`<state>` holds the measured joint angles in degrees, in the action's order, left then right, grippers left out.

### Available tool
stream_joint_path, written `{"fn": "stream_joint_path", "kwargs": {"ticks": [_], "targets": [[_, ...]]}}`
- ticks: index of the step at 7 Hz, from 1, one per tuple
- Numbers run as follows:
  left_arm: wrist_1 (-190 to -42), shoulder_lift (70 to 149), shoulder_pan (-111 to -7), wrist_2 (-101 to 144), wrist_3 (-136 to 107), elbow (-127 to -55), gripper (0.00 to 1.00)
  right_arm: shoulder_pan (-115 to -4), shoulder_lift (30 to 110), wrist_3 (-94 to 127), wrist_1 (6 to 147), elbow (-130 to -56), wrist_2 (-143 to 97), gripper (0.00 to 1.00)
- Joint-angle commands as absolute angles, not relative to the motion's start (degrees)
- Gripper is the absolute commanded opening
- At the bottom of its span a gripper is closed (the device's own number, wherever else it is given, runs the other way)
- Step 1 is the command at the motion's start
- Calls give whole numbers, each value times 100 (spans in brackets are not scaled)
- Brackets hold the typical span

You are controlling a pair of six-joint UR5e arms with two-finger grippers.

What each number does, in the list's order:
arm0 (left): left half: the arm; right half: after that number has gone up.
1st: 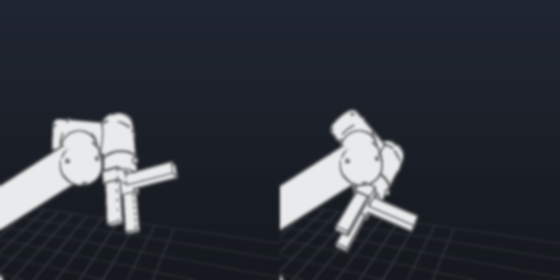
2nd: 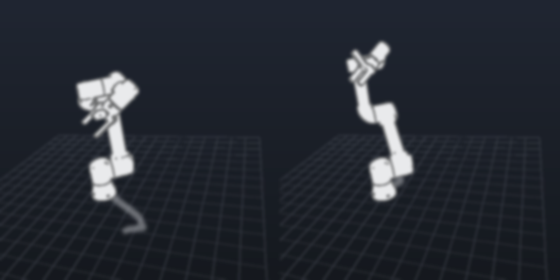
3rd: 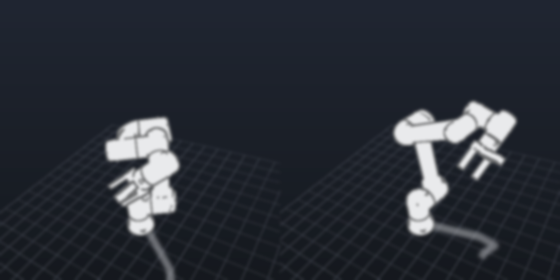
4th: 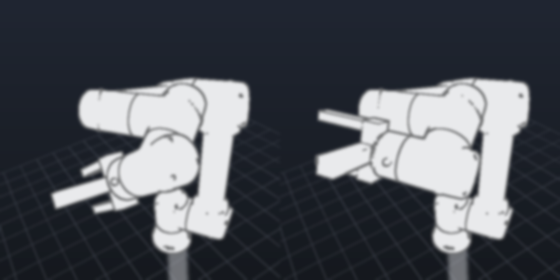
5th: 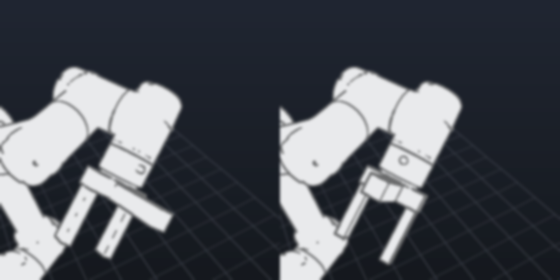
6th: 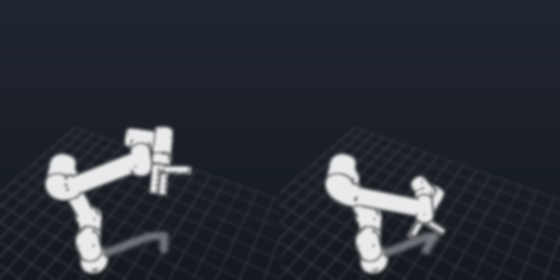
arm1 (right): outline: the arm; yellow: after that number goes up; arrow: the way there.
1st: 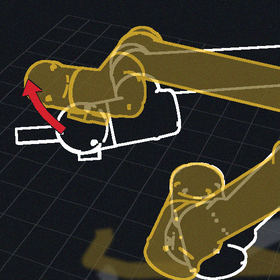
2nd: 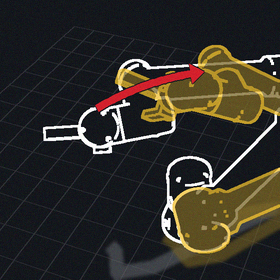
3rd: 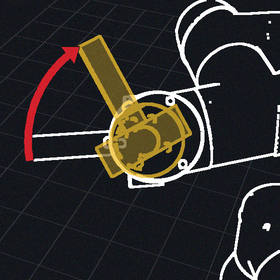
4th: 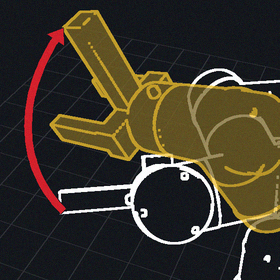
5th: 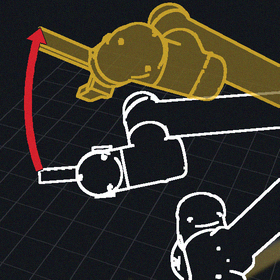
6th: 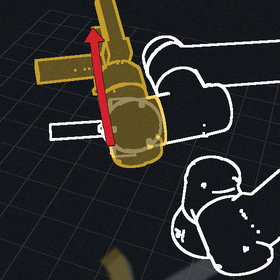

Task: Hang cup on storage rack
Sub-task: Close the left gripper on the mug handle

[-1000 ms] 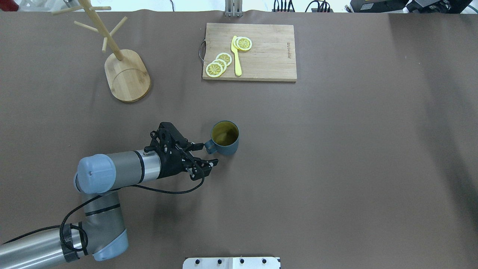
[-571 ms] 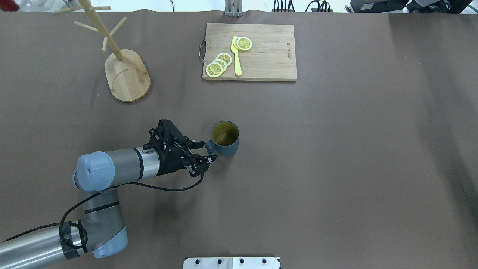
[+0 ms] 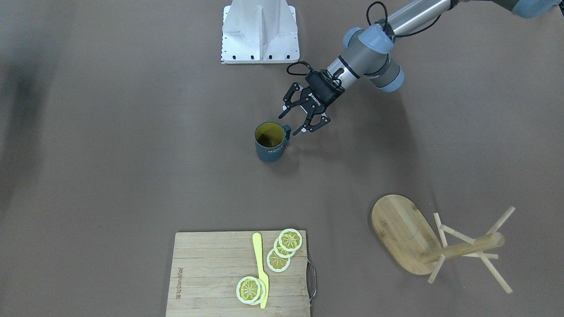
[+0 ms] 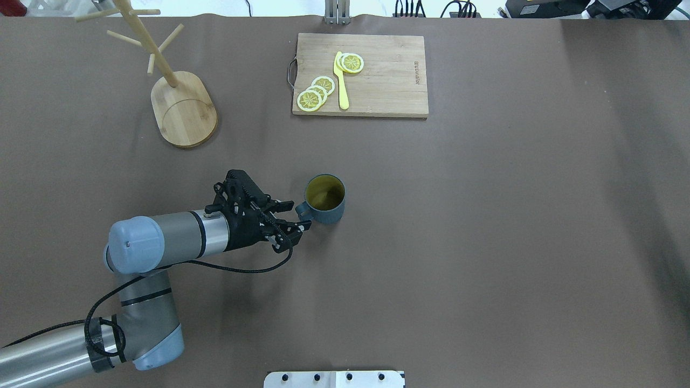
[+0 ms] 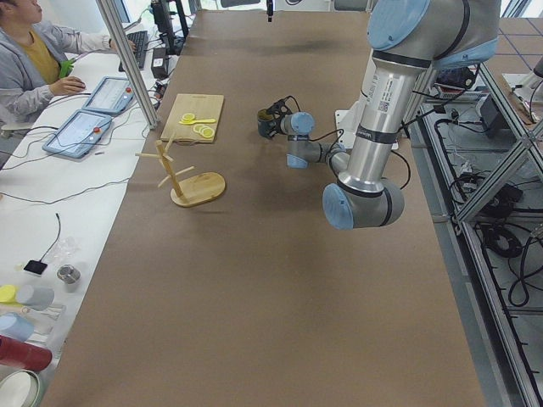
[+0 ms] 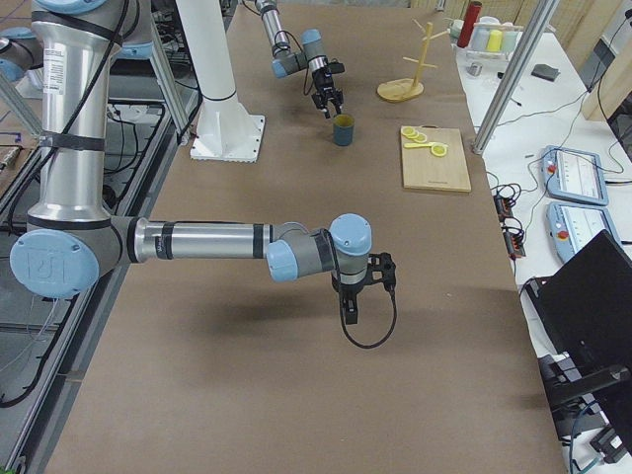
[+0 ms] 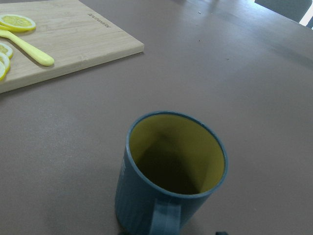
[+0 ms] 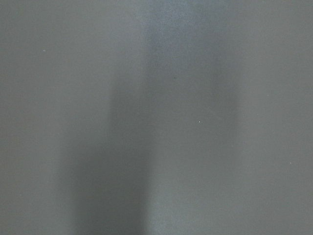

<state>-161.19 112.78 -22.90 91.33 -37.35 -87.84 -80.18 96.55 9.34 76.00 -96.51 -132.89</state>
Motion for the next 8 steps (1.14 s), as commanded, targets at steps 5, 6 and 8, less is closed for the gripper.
{"fn": "stream_joint_path", "kwargs": {"ticks": [5,6,8], "targets": [[-16031,11320,-2329,9141,-3735,-8780,44,-8042,9720,932,7594,-9650,-13315,100],[-16023,11329,-2329,9141,-3735,-8772,36,-8042,9729,932,7585,-9659,-13315,100],[-15891,11338,-2329,9149,-3779,-8789,2,-8051,9747,932,7594,-9633,-13315,100]]}}
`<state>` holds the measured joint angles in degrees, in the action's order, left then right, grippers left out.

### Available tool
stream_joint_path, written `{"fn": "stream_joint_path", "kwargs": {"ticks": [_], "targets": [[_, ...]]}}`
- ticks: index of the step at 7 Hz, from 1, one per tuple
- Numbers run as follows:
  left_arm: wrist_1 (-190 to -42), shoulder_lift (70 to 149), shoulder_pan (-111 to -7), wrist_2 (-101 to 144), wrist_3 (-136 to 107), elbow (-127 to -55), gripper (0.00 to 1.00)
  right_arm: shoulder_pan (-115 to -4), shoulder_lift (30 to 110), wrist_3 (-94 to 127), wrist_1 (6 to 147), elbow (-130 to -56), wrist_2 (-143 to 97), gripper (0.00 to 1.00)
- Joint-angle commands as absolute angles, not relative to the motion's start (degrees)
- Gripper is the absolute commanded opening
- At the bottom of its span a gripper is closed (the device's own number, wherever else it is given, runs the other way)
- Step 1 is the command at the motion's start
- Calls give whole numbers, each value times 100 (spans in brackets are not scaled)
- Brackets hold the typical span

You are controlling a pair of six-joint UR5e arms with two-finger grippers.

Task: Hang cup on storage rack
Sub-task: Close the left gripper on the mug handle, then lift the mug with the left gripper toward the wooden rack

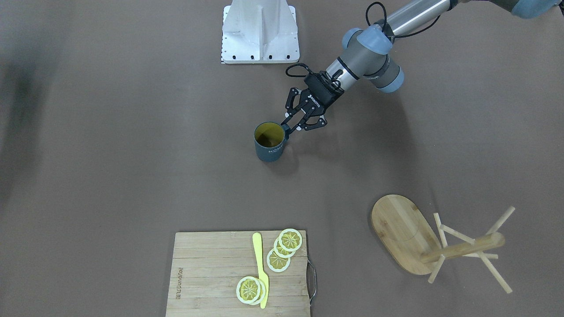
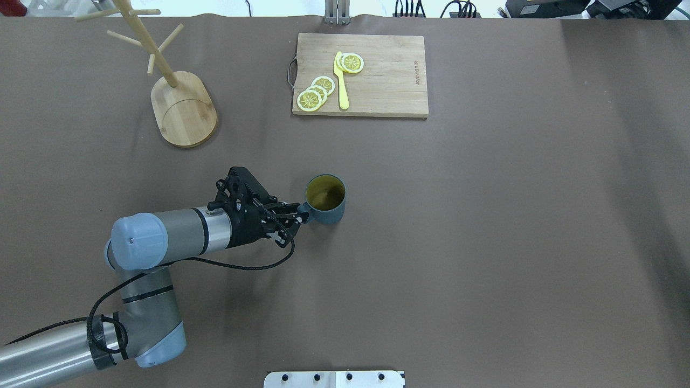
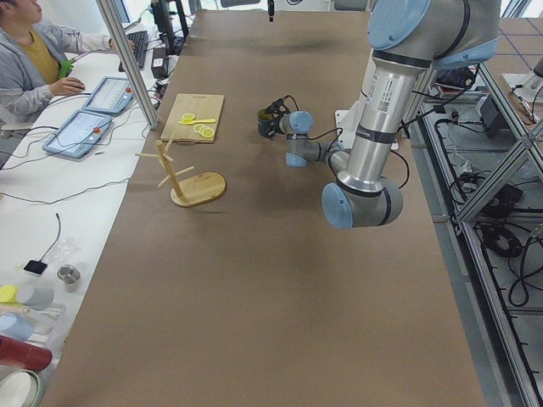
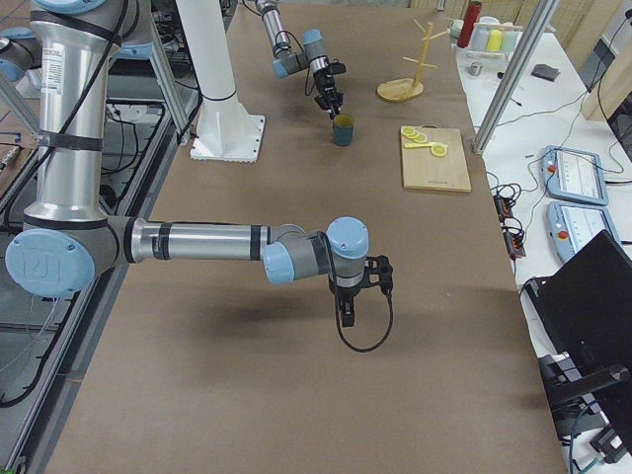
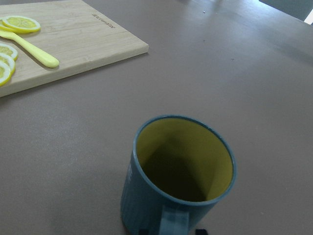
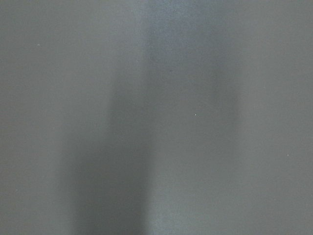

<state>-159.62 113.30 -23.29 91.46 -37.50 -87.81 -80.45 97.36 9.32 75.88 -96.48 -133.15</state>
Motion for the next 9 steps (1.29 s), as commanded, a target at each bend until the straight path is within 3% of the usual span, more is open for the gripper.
{"fn": "stream_joint_path", "kwargs": {"ticks": [1,7,9], "targets": [[-15882,11338,-2329,9176,-3832,-8815,0,-8042,9764,932,7585,-9633,-13315,100],[-15899,11128,-3021,9350,-4341,-9703,0,-8051,9782,940,7585,-9650,-13315,100],[-15987,10944,-3373,9822,-5825,-9851,0,-8060,9782,932,7559,-9659,-13315,100]]}}
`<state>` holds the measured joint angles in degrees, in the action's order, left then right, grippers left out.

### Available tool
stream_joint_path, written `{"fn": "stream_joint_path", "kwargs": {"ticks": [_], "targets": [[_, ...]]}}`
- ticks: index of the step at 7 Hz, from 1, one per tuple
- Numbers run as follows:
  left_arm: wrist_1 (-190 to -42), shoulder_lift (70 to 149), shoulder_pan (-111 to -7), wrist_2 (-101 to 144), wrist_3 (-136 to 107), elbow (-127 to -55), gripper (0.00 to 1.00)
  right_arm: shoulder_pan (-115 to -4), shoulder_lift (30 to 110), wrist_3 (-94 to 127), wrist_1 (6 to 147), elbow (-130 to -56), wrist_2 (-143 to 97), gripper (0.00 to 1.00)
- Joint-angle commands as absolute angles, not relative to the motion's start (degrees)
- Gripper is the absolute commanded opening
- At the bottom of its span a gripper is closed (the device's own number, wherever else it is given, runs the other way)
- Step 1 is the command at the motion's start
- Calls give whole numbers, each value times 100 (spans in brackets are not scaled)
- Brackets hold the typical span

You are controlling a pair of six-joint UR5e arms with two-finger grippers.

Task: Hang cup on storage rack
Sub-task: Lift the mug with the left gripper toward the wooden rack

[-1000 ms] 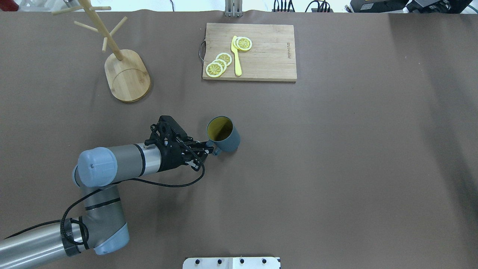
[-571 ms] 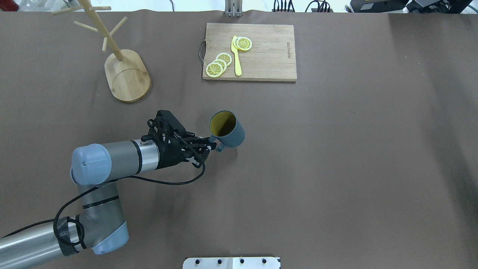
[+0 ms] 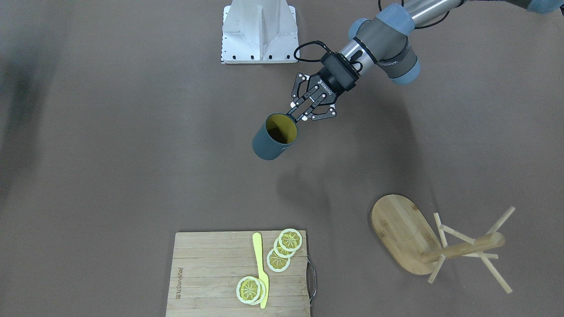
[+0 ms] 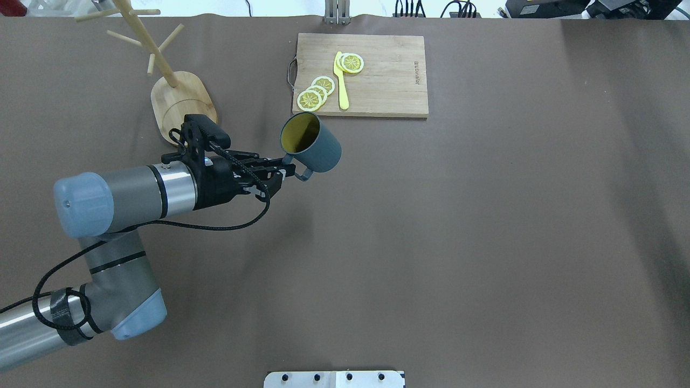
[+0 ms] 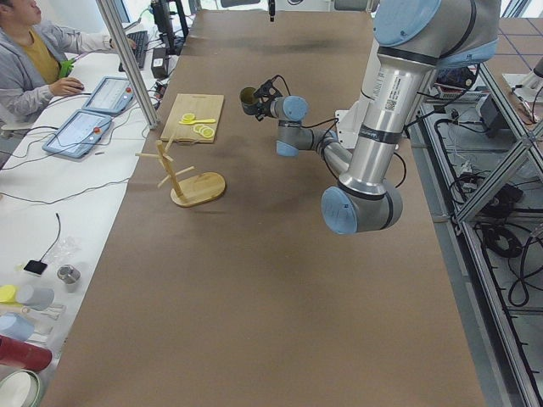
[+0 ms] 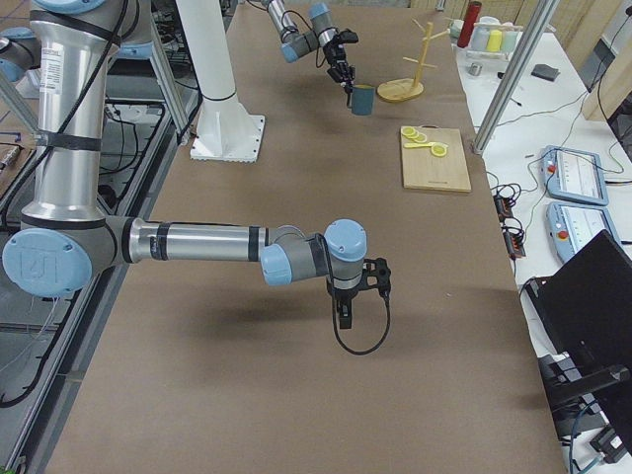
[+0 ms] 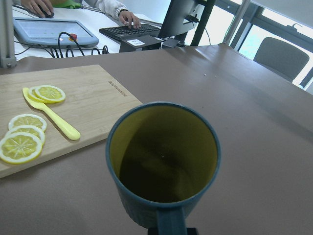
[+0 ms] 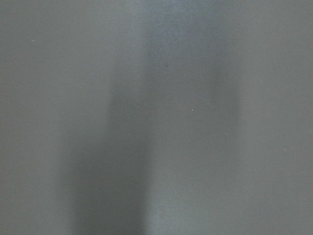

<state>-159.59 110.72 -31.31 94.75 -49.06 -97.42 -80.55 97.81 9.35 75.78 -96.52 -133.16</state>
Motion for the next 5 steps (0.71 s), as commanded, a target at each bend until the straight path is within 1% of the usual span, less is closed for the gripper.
{"fn": "stream_joint_path", "kwargs": {"ticks": [1,3,5], "targets": [[-15918,10934,-4071,10888,-6019,-9809,0,-8060,9782,940,7498,-9659,-13307,100],[-15891,11021,-5119,12535,-6642,-9337,0,-8068,9791,940,7488,-9703,-13307,100],[-15891,11170,-5737,13435,-7317,-8914,0,-8068,9774,949,7444,-9712,-13298,100]]}}
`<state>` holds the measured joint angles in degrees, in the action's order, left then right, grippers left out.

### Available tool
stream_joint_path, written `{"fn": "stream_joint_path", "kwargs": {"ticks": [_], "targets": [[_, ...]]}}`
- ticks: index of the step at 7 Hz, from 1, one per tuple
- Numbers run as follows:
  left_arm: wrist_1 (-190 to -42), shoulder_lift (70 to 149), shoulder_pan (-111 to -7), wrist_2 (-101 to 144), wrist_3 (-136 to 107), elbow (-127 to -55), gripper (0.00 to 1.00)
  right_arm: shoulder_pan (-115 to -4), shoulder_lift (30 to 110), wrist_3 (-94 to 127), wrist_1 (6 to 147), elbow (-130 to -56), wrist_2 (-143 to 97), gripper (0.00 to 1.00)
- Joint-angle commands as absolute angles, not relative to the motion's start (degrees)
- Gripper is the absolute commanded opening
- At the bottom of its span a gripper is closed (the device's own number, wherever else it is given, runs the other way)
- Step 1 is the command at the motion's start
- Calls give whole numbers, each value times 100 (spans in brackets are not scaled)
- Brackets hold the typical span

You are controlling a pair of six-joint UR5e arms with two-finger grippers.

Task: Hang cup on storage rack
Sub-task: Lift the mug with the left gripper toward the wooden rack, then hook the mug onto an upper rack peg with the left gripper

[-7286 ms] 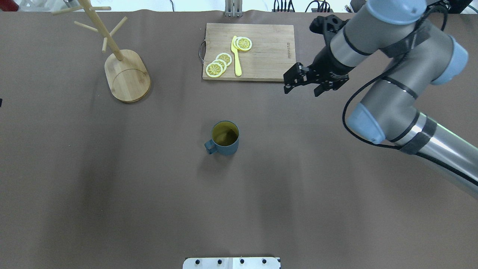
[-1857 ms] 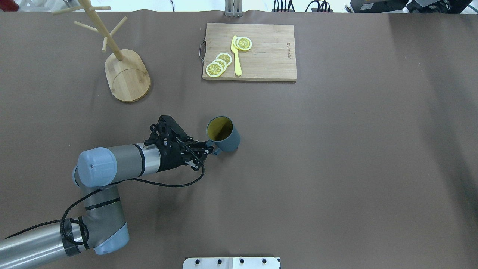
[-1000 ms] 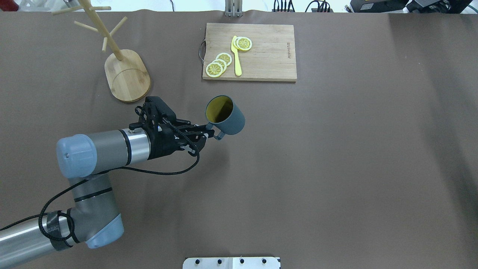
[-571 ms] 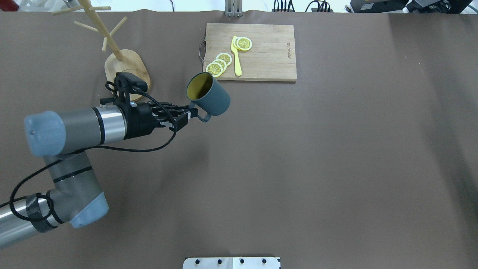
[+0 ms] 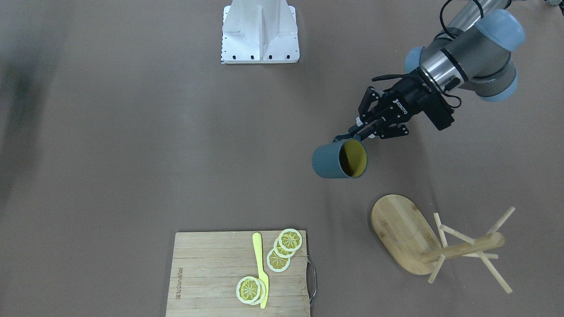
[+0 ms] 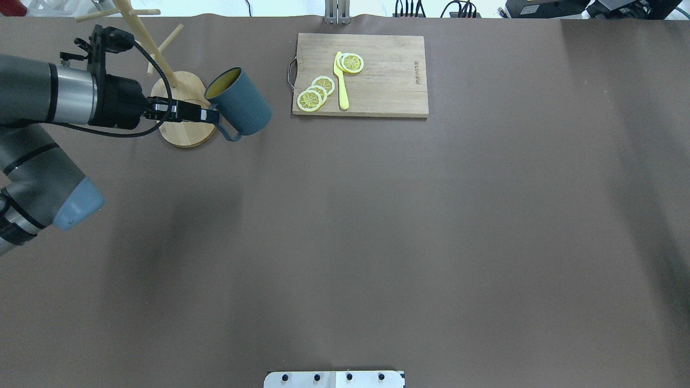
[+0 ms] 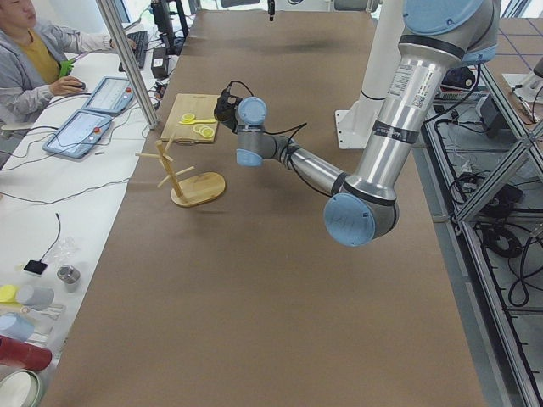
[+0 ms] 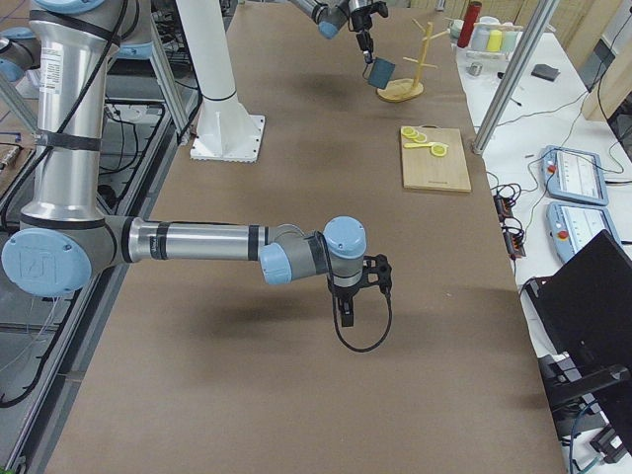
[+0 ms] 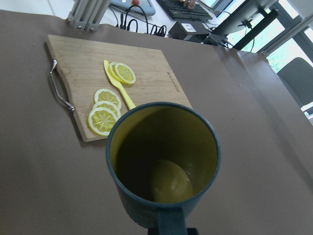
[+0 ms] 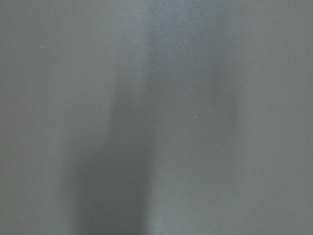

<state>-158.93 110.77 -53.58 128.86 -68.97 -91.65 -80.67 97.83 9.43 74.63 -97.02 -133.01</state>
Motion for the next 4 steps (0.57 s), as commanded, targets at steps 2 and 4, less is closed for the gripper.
{"fn": "stream_joint_path", "kwargs": {"ticks": [2,4], "targets": [[-15891,11336,-5958,13701,-8256,-8720,0,-8068,9773,949,7444,-9712,-13298,100],[-15908,11548,-6161,14053,-9250,-8456,0,-8068,9782,958,7330,-9703,-13280,100]]}}
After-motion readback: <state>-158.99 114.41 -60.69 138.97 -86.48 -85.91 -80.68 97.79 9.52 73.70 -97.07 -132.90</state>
